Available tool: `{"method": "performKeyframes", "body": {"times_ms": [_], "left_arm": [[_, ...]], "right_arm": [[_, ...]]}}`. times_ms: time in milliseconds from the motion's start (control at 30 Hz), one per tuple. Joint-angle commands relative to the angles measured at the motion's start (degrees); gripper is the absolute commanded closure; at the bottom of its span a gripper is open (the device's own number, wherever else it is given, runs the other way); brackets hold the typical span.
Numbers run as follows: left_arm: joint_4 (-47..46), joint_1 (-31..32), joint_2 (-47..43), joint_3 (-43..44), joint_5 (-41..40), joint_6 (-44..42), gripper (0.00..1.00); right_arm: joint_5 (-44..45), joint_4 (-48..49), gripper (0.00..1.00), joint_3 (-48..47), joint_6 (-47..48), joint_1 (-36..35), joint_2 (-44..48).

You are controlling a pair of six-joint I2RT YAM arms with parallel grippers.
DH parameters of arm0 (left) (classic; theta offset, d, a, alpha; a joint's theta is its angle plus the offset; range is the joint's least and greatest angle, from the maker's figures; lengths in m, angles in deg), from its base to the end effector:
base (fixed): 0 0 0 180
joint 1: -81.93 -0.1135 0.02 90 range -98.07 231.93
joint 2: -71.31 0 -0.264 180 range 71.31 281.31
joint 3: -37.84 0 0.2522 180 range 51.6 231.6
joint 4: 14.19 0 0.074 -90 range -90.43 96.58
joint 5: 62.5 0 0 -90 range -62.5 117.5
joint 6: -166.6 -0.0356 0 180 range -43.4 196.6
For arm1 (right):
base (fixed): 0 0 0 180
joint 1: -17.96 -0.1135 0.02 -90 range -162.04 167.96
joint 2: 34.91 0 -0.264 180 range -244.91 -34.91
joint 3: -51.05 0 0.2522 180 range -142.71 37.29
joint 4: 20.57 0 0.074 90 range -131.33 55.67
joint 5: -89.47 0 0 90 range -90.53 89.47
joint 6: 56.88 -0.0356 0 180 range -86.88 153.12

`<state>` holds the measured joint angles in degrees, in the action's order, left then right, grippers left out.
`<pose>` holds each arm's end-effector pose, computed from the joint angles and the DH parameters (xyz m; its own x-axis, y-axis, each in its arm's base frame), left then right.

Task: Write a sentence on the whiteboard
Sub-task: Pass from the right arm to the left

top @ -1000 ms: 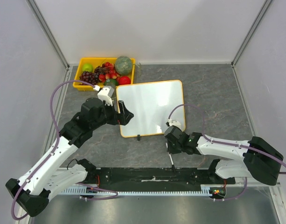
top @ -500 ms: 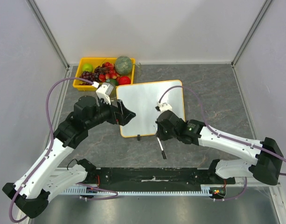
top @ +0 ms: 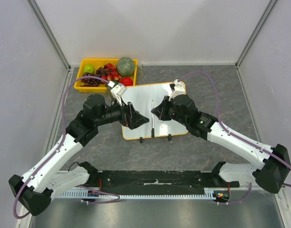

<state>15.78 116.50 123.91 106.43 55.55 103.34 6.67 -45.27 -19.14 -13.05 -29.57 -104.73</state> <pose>0.1588 -0.1298 0.3672 -0.5720 -0.0881 -0.8155 0.6933 0.4794 -0.5381 0.1928 0.2041 0.3179 -0.6649 0.3336 -0.6683 -0.2527 0.7415 0.6216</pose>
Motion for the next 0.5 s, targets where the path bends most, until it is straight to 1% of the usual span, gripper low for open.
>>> {"method": "performKeyframes", "body": {"times_ms": [0,100,267,400,467], "left_arm": [[-5.48,1.03,1.89,-2.62,3.15,2.35,0.01],[-5.75,2.52,3.47,-3.76,1.75,2.18,0.02],[-5.92,6.21,5.93,-4.99,-2.99,1.56,0.04],[-6.1,7.62,7.52,-5.78,-5.46,0.86,0.09],[-6.27,7.88,8.04,-6.22,-6.17,0.68,0.14]], "right_arm": [[-3.6,8.21,1.0,-1.14,-4.01,0.77,-0.23],[-3.95,9.61,1.0,-1.76,-4.71,1.03,-0.23],[-4.65,10.15,1.0,-2.64,-5.16,1.56,-0.23],[-5.18,10.24,1.0,-2.29,-5.77,2.52,0.65],[-5.36,10.32,1.0,-1.94,-6.3,2.79,1.26]]}}
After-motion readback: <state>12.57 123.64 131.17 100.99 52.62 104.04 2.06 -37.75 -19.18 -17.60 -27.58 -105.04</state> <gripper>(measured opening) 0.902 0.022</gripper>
